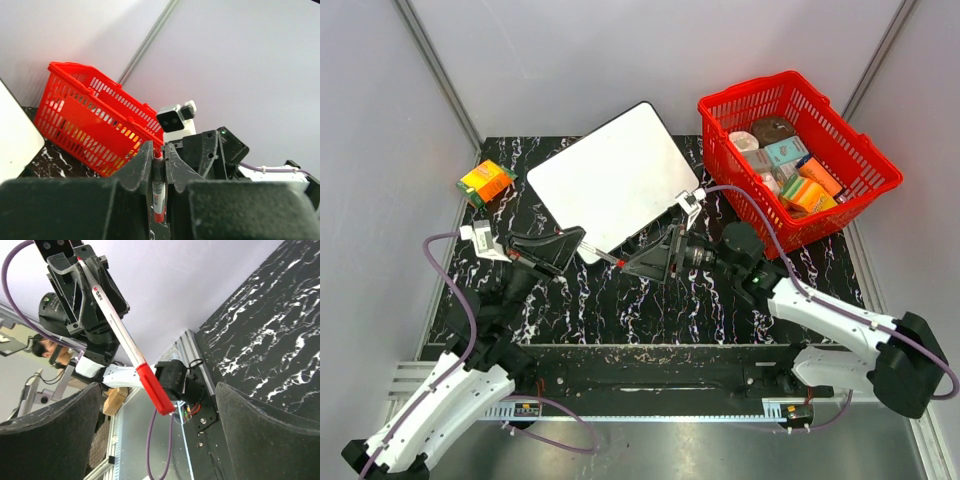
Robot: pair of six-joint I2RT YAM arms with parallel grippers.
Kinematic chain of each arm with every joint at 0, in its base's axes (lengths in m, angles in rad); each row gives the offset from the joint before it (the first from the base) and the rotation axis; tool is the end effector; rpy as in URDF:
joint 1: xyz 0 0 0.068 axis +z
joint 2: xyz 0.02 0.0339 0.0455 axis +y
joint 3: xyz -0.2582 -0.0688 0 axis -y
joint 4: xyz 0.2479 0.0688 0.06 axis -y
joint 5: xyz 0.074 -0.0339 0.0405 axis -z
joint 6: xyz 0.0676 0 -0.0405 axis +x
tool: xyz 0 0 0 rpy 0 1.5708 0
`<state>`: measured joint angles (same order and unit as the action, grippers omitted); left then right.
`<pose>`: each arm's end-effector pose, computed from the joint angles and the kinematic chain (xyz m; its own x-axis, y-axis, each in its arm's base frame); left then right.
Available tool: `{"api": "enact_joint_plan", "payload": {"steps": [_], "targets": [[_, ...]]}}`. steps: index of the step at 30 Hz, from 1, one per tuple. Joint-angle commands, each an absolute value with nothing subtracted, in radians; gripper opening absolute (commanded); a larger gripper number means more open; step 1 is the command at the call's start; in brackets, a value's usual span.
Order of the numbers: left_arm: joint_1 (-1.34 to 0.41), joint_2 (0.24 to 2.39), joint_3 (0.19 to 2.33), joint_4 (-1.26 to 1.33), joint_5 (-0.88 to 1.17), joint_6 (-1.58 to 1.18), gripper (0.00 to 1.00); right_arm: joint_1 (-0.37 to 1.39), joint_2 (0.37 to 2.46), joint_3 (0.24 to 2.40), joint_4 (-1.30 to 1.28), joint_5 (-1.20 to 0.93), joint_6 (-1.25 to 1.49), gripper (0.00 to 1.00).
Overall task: Write a sentence on the whiteboard
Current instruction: Pass from the left arm to the right
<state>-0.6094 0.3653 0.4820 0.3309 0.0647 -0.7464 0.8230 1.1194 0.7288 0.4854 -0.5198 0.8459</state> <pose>0.1169 -0.0869 0.3554 -0.1597 -0.7148 -0.6808 0.6954 0.4080 -0.5916 0.1736 0.2366 0.3195 -0.6854 0.2164 -0.6953 -0.6931 0.0990 0.7140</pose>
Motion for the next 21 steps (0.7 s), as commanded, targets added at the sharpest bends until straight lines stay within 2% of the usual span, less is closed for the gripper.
{"api": "enact_joint_plan", "payload": {"steps": [1,4,5,7,15,18,19,21], "targets": [[-0.607,0.416,0.503,0.486,0.153,-0.795,0.00,0.827,1.163,0.738,0.739,-0.612,0.946,0.98],[-0.606,0.439,0.474,0.552,0.169,-0.822,0.00,0.827,1.189,0.744,0.828,-0.647,0.997,0.97],[-0.606,0.442,0.468,0.586,0.176,-0.822,0.00,0.827,1.196,0.750,0.839,-0.659,1.008,0.90],[-0.606,0.442,0.459,0.604,0.186,-0.813,0.00,0.827,1.219,0.762,0.856,-0.702,1.031,0.85],[-0.606,0.449,0.450,0.604,0.186,-0.804,0.00,0.831,1.206,0.722,0.913,-0.710,1.069,0.74],[-0.606,0.466,0.436,0.637,0.199,-0.808,0.00,0.833,1.209,0.741,0.904,-0.726,1.065,0.67],[-0.606,0.469,0.436,0.638,0.201,-0.808,0.00,0.834,1.212,0.744,0.905,-0.735,1.066,0.60],[-0.606,0.476,0.433,0.643,0.199,-0.810,0.00,0.839,1.218,0.750,0.913,-0.738,1.069,0.57]]}}
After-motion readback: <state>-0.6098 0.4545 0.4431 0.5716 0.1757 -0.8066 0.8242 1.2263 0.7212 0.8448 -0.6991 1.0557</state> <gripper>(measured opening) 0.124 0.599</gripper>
